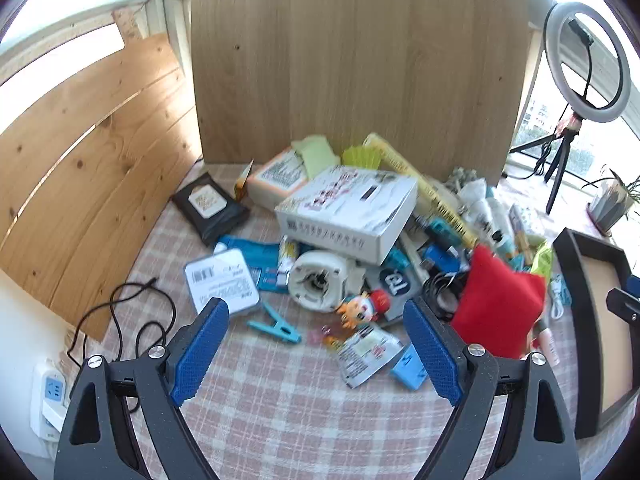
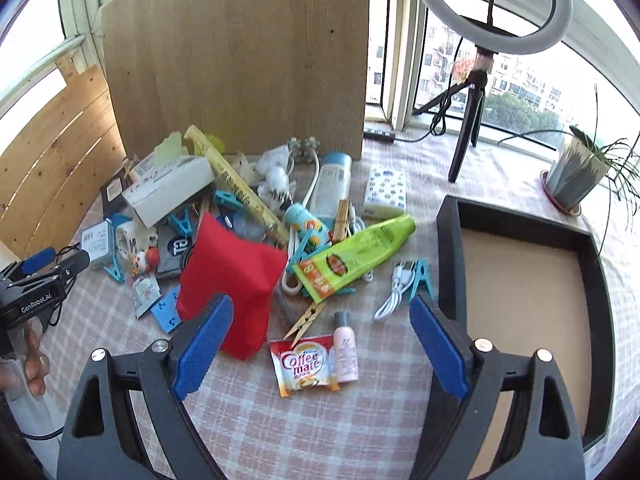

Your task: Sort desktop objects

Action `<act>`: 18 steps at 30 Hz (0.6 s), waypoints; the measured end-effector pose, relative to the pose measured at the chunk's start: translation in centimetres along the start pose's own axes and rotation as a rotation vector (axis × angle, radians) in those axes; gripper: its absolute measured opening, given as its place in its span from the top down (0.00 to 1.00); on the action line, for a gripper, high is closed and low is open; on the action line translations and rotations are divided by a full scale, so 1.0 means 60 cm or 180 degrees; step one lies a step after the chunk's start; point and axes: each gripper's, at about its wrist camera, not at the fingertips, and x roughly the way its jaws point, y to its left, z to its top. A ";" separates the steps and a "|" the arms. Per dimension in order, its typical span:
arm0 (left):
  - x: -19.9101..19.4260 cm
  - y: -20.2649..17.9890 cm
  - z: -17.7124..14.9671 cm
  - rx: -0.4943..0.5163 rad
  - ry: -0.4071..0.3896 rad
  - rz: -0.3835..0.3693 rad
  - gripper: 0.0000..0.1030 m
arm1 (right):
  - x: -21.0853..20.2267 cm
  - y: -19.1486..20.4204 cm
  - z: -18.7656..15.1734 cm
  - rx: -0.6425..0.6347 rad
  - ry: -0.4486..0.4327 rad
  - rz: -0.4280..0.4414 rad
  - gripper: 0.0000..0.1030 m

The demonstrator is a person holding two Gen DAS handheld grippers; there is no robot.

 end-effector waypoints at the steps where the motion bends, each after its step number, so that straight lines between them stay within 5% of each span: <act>1: -0.010 -0.008 0.012 0.0006 -0.0057 -0.0034 0.14 | -0.005 -0.004 0.011 -0.0004 -0.0021 0.0034 0.13; 6: -0.019 -0.052 0.040 0.0178 -0.0137 -0.0204 0.13 | -0.003 -0.011 0.034 -0.0065 -0.0134 0.0079 0.13; 10: 0.007 -0.085 0.016 0.0303 -0.0038 -0.0341 0.16 | 0.038 -0.019 0.024 0.0070 0.0065 0.0296 0.29; 18: 0.063 -0.145 -0.028 0.0752 0.0233 -0.0526 0.24 | 0.115 0.020 -0.001 0.0040 0.0381 0.0575 0.29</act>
